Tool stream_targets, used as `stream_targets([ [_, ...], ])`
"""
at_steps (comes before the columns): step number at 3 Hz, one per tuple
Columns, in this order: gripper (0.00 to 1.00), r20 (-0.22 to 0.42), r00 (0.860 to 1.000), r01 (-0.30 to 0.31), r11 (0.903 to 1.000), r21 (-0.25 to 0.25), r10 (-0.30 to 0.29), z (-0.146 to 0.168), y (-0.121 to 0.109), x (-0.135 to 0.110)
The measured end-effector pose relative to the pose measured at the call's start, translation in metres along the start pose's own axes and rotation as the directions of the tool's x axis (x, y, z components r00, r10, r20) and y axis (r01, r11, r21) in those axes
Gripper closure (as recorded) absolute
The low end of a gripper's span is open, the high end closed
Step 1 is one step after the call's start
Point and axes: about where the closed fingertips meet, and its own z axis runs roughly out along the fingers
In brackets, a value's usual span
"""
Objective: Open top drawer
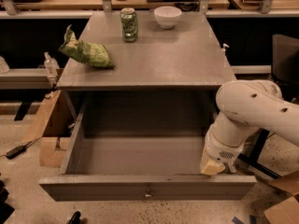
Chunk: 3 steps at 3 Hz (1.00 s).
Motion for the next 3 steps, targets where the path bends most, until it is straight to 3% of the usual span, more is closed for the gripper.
stream_targets([
  [3, 0.13, -0.003, 1.000, 0.001, 1.0000, 0.002, -0.001, -0.0014, 0.0021, 0.0005],
])
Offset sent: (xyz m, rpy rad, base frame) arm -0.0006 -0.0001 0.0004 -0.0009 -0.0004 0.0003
